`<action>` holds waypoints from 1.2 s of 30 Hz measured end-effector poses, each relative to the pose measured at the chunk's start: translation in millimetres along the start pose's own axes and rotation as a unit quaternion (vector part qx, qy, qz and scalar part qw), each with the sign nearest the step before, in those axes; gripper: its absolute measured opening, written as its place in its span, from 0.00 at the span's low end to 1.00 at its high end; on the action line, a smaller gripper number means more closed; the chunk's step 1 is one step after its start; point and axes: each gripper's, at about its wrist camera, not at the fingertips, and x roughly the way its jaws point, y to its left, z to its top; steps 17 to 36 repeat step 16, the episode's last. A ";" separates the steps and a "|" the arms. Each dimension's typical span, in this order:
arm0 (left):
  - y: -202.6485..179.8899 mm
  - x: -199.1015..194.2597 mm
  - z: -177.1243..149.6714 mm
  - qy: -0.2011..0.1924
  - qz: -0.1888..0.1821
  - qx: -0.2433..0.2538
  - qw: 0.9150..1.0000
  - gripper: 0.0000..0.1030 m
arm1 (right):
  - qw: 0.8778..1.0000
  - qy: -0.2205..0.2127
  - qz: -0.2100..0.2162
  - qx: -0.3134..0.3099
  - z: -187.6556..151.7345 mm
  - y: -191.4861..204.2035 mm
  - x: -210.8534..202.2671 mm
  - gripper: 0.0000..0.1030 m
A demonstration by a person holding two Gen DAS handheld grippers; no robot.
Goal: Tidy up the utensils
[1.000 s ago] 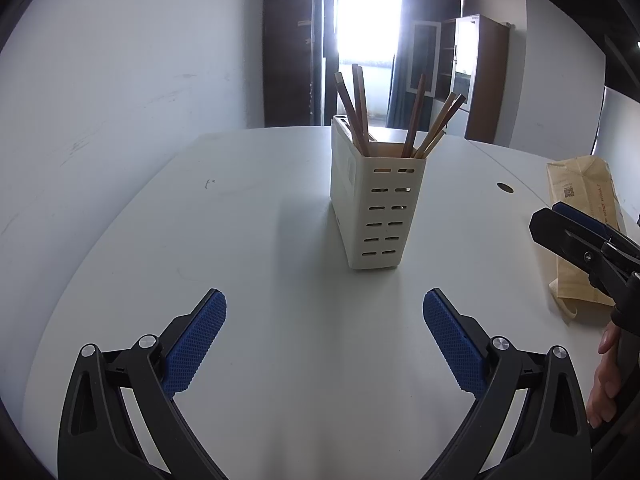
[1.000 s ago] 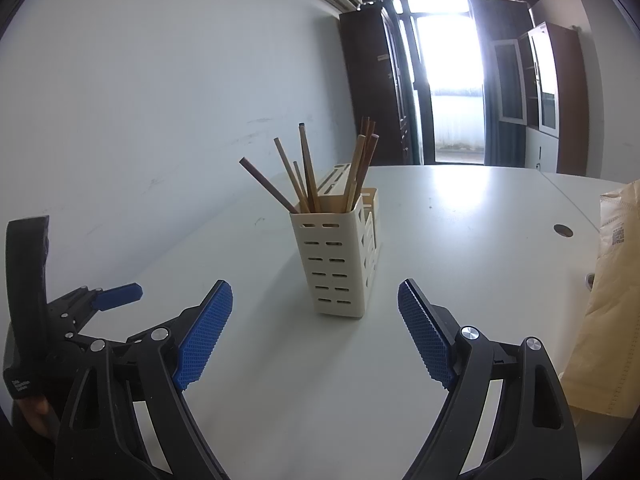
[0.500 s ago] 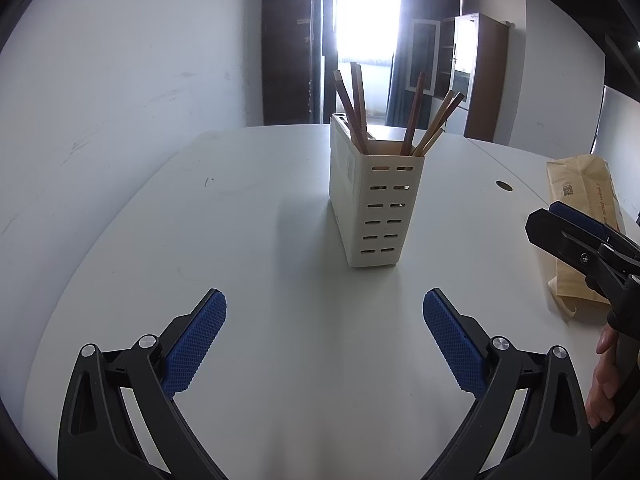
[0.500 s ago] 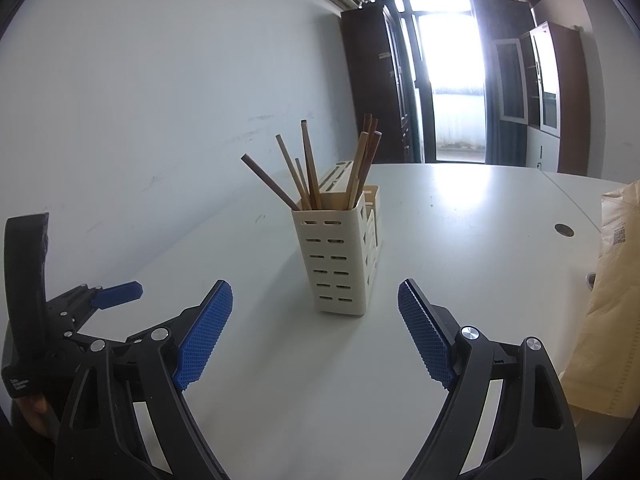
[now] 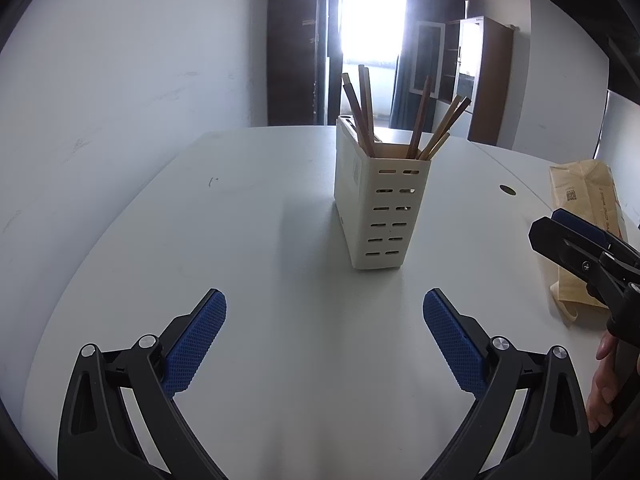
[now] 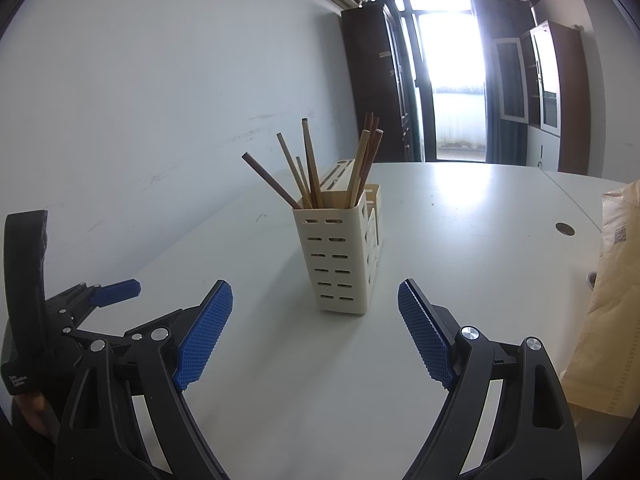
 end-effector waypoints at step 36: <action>8.8 3.0 0.8 0.007 0.001 -0.015 1.000 0.94 | 1.000 0.001 -0.003 0.001 -2.4 -0.6 -0.9 0.83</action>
